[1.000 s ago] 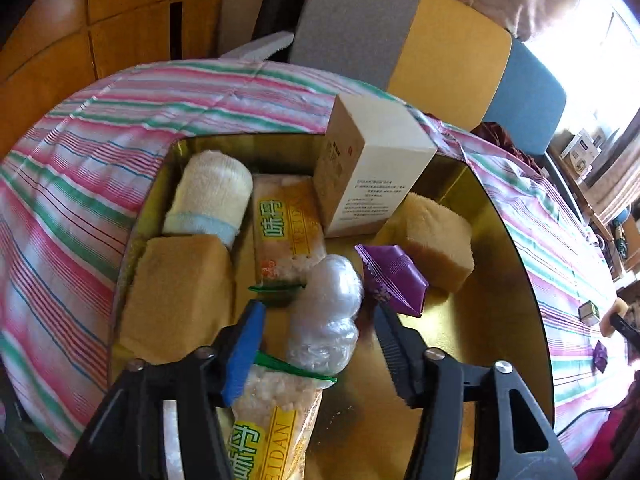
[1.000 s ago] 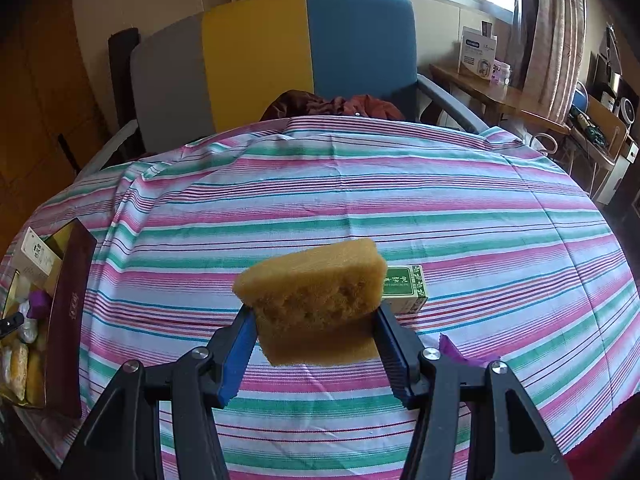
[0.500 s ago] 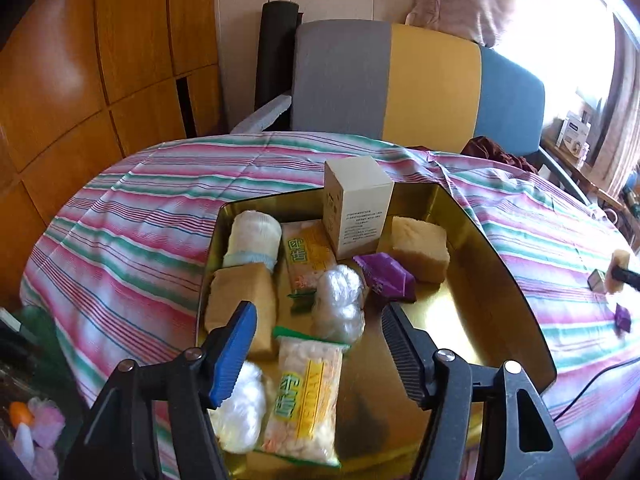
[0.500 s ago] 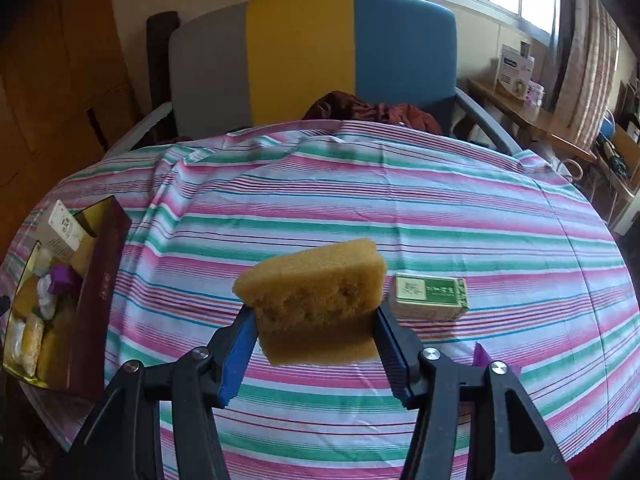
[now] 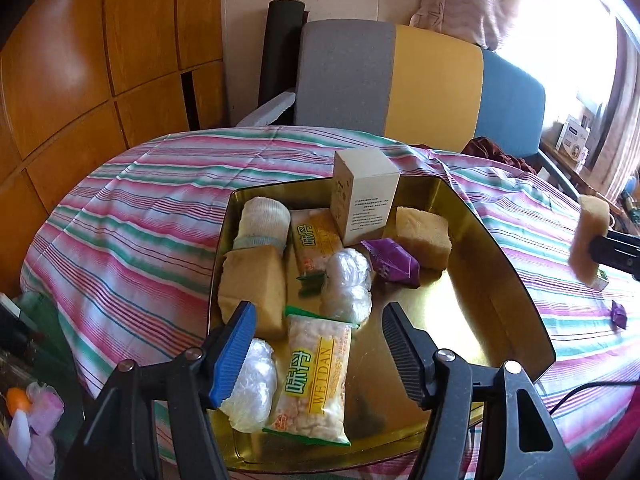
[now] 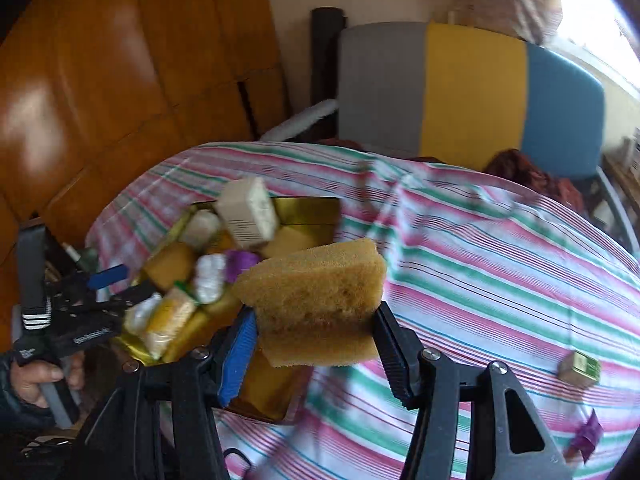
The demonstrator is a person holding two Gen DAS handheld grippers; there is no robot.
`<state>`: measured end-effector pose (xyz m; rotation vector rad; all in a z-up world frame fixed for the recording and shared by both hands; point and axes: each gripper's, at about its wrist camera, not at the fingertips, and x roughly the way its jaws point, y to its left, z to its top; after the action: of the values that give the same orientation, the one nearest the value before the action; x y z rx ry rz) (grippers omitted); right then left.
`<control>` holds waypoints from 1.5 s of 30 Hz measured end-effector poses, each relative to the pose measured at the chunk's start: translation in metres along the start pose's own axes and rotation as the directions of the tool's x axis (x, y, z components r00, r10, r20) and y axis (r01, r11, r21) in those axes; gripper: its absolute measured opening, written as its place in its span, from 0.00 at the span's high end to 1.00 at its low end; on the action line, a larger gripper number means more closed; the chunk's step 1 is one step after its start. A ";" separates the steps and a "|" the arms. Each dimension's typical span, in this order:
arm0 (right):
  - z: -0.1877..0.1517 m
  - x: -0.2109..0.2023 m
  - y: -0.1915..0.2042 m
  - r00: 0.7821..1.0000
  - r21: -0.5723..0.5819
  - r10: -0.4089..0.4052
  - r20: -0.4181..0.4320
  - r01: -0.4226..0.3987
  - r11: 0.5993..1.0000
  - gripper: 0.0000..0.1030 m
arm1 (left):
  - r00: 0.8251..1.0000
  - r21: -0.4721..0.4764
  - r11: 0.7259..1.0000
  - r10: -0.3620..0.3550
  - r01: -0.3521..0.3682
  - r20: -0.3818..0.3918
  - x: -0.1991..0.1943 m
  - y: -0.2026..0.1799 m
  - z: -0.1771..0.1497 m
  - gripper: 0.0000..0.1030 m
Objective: Organize objects
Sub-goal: 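Carry the yellow sponge into the tray and release it with the right tool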
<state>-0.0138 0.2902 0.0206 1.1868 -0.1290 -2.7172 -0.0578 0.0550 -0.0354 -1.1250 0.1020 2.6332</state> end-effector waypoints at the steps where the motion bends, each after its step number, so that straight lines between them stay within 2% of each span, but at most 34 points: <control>1: 0.001 0.004 0.007 1.000 -0.010 0.014 -0.005 -0.014 1.000 0.44 | 1.000 -0.001 1.000 0.000 0.000 -0.003 0.000 0.001 -0.001 0.36; 15: -0.004 0.053 0.058 0.988 -0.056 0.117 -0.104 -0.123 0.991 0.44 | 1.000 -0.032 0.999 0.003 -0.004 -0.014 0.001 0.017 -0.010 0.35; 17: -0.005 0.062 0.064 0.985 -0.062 0.121 -0.127 -0.130 0.990 0.44 | 1.000 -0.043 0.999 0.005 -0.005 -0.011 0.000 0.021 -0.010 0.31; 20: -0.007 0.076 0.076 0.976 -0.084 0.135 -0.172 -0.151 0.985 0.44 | 1.000 -0.087 0.996 0.013 -0.013 0.005 -0.006 0.034 -0.009 0.22; 30: -0.022 0.127 0.114 0.933 -0.144 0.143 -0.330 -0.200 0.969 0.42 | 0.997 -0.171 0.983 0.073 -0.070 0.016 -0.017 0.074 -0.009 0.22; 40: -0.031 0.132 0.111 0.916 -0.112 0.191 -0.352 -0.244 0.963 0.30 | 0.997 -0.174 0.982 0.073 -0.072 0.002 -0.012 0.075 -0.012 0.18; 45: -0.030 0.118 0.100 0.926 -0.043 0.233 -0.296 -0.256 0.966 0.23 | 0.997 -0.176 0.982 0.078 -0.074 0.013 -0.015 0.075 -0.011 0.18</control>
<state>-0.0585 0.1694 -0.0695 1.4229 -0.1176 -2.2864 -0.0611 -0.0223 -0.0350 -1.1705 -0.0952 2.7656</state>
